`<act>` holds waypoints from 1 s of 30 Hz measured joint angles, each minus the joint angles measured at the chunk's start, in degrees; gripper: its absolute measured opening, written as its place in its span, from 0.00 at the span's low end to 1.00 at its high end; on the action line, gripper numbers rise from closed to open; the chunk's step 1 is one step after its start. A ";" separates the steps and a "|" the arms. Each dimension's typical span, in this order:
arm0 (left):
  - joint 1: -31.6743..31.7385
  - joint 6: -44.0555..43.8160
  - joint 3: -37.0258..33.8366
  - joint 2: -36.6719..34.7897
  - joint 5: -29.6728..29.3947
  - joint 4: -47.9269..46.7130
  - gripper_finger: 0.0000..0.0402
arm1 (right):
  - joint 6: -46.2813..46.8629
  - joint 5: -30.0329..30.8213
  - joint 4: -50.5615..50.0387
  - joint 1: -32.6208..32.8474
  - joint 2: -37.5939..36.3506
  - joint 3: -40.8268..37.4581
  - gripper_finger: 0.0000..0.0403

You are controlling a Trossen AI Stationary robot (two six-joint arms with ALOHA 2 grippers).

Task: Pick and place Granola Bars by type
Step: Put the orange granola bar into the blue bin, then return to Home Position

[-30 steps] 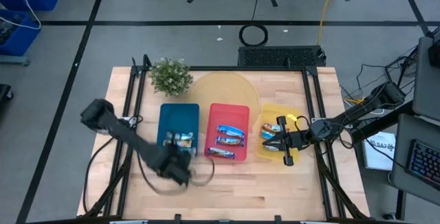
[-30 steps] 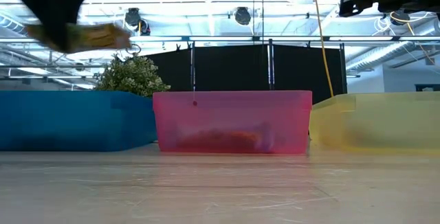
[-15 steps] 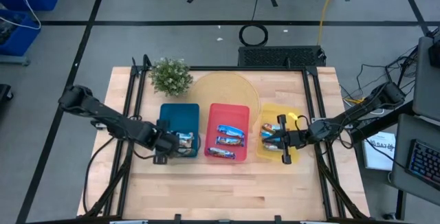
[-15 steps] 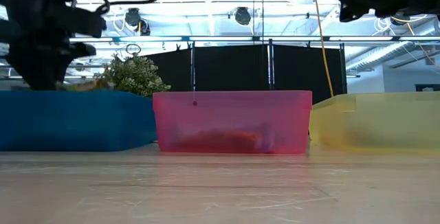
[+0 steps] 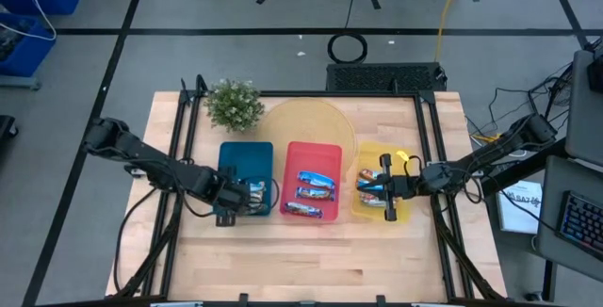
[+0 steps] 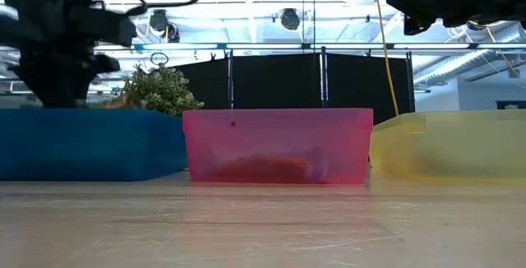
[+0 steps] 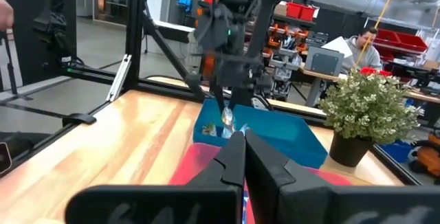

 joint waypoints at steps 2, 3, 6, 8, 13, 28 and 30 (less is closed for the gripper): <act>-0.18 -0.27 1.75 -0.14 -0.03 -1.56 0.16 | 0.23 0.00 -0.51 0.00 0.00 0.00 0.00; -0.18 0.15 2.67 -0.11 -0.02 -2.64 0.19 | 0.23 0.00 -0.59 0.00 0.00 0.00 0.00; -0.16 0.59 5.38 -0.13 -0.06 -5.81 0.28 | 0.23 0.00 -0.72 0.00 0.00 0.00 0.00; -0.16 0.90 6.49 -0.10 -0.23 -7.71 0.33 | 0.19 0.00 -0.84 0.00 0.02 0.00 0.00; -3.70 5.23 7.55 -2.98 -3.02 -9.57 0.35 | -0.75 0.11 -0.81 -0.02 0.00 0.00 0.00; -25.74 24.09 -20.80 -44.52 -24.78 39.27 0.01 | 0.41 -7.47 -5.47 -8.40 -1.62 0.00 0.00; -21.89 29.51 -24.53 -47.52 -22.98 46.88 0.01 | 3.68 -10.79 -5.83 -13.01 -2.53 0.00 0.00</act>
